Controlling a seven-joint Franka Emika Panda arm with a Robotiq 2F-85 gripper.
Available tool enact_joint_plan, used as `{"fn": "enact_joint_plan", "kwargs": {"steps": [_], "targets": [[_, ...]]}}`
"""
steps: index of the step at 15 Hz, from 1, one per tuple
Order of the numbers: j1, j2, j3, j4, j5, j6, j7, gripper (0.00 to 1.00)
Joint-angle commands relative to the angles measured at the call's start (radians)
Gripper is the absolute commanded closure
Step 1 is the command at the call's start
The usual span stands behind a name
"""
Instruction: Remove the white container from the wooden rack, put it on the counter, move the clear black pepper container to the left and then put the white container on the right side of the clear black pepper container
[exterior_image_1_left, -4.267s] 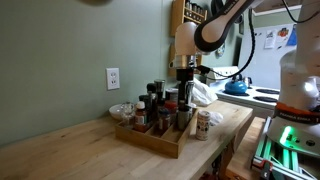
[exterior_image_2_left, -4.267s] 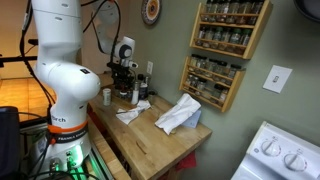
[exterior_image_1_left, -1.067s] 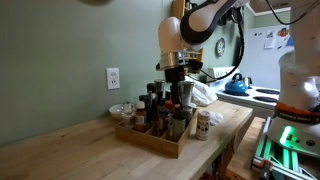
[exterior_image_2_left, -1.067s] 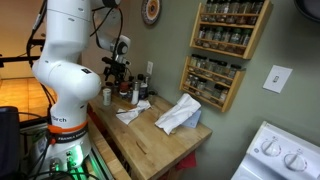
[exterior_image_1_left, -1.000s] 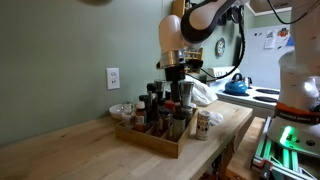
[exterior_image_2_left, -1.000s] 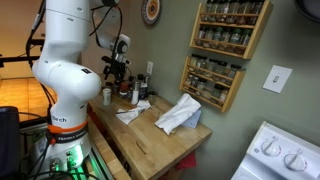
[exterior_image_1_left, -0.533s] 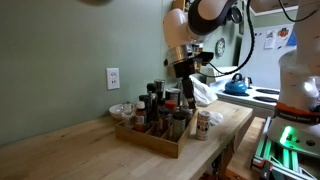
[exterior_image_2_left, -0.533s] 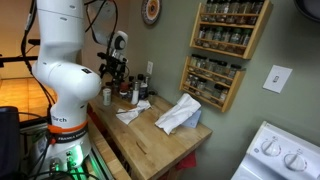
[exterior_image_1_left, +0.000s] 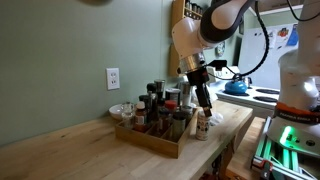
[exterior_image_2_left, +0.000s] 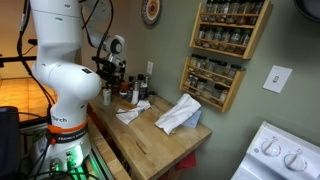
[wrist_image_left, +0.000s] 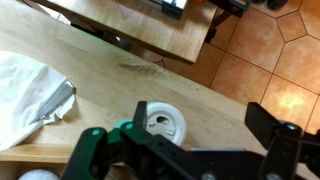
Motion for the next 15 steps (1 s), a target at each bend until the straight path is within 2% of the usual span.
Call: {"fn": "enact_joint_plan", "kwargs": {"steps": [1,4,9,10,12,14,15], "targets": [[0.0,-0.063,0.007,-0.068,-0.034,0.03,0.077,0.0],[-0.003,-0.068,0.006,-0.088,-0.034,0.05,0.099,0.0],[-0.016,-0.059,0.004,-0.11,-0.097,0.13,0.149,0.0],[-0.019,-0.059,0.004,-0.116,-0.104,0.14,0.158,0.03],[-0.022,-0.059,0.003,-0.124,-0.113,0.159,0.165,0.16],[-0.025,-0.051,0.001,-0.127,-0.114,0.176,0.162,0.39],[-0.026,-0.046,0.0,-0.128,-0.112,0.186,0.157,0.47]]}}
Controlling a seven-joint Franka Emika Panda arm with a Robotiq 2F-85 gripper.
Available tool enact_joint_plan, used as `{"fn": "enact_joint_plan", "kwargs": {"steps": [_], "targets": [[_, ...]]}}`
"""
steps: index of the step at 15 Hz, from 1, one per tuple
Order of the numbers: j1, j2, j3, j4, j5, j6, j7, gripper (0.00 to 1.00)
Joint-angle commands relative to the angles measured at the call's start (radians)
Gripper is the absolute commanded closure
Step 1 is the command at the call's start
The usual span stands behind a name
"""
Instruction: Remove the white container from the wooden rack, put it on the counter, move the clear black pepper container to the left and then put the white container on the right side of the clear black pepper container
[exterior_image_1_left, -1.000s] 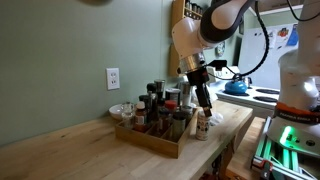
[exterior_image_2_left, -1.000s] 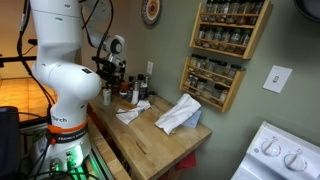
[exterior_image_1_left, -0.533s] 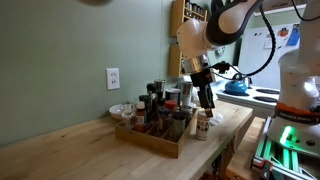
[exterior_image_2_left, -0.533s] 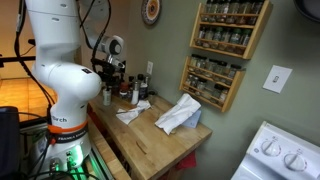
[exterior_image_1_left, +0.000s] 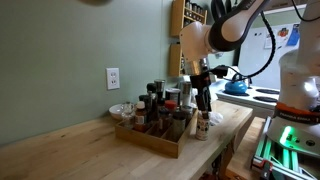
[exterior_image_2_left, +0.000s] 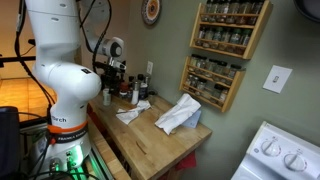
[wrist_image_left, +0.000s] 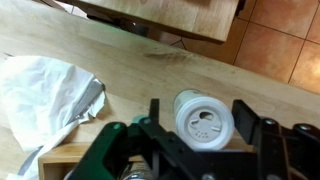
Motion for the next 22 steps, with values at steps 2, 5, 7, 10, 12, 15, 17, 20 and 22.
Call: {"fn": "enact_joint_plan", "kwargs": {"steps": [2,5,7,10,12,15,17,20,22], "targets": [[-0.005,0.004,-0.001,-0.027,-0.012,0.059,0.005,0.63],[-0.005,0.006,-0.002,-0.025,-0.006,0.071,-0.002,0.69],[-0.003,-0.004,-0.001,-0.018,-0.003,0.052,0.002,0.69],[0.003,-0.033,0.005,0.005,-0.013,-0.005,0.008,0.69],[0.007,-0.049,0.01,0.028,-0.025,-0.045,0.01,0.69],[0.013,-0.065,0.015,0.074,-0.026,-0.128,-0.001,0.69],[0.009,-0.068,0.021,0.109,-0.047,-0.167,-0.001,0.69],[-0.002,-0.071,0.022,0.129,-0.092,-0.174,0.013,0.69],[-0.009,-0.065,0.019,0.135,-0.12,-0.159,0.017,0.69]]}}
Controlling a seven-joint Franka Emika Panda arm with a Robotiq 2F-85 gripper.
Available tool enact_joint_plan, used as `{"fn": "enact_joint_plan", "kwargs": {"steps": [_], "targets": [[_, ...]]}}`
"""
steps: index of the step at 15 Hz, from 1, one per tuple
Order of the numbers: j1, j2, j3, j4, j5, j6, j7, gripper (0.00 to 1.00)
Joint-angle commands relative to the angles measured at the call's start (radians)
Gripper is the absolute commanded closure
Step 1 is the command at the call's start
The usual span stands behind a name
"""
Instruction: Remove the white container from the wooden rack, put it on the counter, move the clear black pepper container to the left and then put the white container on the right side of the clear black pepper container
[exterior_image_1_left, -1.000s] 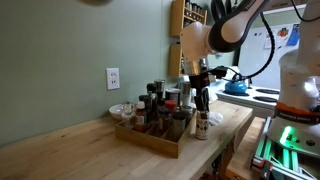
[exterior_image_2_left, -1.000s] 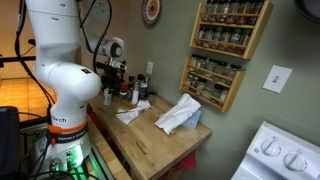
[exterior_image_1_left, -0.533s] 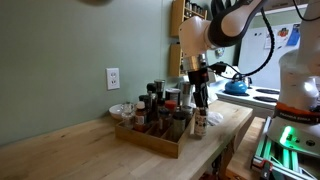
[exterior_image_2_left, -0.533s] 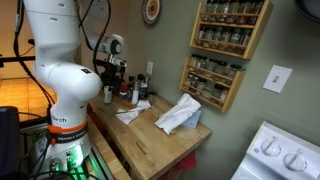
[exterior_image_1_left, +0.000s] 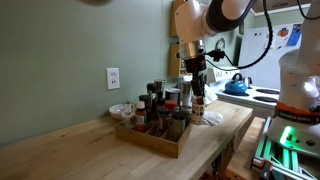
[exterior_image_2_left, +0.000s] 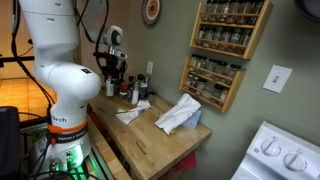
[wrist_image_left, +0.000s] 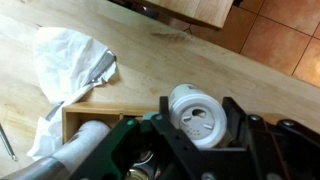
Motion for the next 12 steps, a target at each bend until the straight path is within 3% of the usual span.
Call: {"fn": "enact_joint_plan", "kwargs": {"steps": [1,12], "targets": [[-0.014,-0.006,0.003,0.009,-0.061,0.002,0.015,0.69],[-0.037,0.026,-0.002,0.02,-0.157,0.094,0.015,0.69]]}}
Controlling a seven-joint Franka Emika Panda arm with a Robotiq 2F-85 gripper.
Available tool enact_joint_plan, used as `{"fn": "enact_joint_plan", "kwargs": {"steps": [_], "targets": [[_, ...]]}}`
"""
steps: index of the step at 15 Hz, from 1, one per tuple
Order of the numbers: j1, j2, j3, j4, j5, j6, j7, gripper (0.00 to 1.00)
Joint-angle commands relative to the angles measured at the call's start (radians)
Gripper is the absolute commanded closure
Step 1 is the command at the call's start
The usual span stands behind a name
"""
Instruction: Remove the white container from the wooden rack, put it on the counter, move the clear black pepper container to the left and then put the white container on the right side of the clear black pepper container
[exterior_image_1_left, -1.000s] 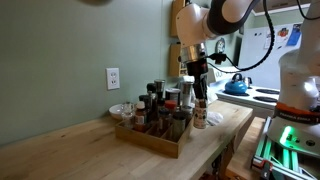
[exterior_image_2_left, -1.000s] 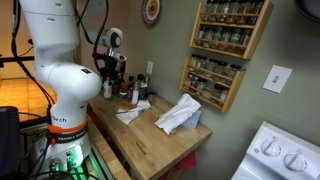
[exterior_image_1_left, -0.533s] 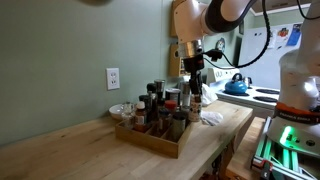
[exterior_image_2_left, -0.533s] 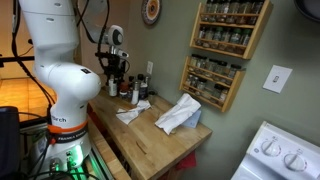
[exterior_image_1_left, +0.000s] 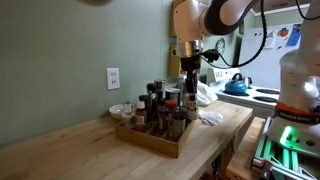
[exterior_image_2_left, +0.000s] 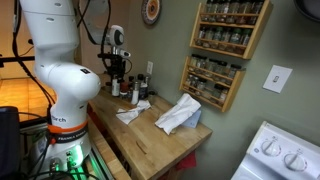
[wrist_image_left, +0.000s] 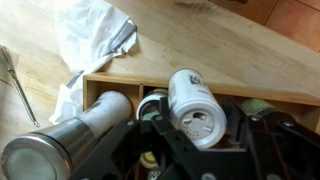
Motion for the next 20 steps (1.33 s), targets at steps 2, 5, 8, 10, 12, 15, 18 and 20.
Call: {"fn": "enact_joint_plan", "kwargs": {"steps": [2,5,8,10,12,15,18,20], "targets": [[-0.007,0.023,0.0,0.012,-0.042,0.05,0.007,0.69],[-0.001,0.032,-0.005,0.017,-0.006,0.044,-0.014,0.69],[0.003,0.036,-0.005,0.026,0.001,0.04,-0.016,0.69],[0.004,0.04,-0.004,0.033,-0.004,0.05,-0.013,0.69],[0.004,0.039,-0.003,0.034,-0.009,0.067,-0.011,0.69],[0.004,0.046,-0.006,0.029,0.004,0.099,-0.021,0.69],[0.004,0.067,-0.006,0.029,0.006,0.121,-0.02,0.69],[0.003,0.076,-0.006,0.02,-0.006,0.131,-0.01,0.69]]}}
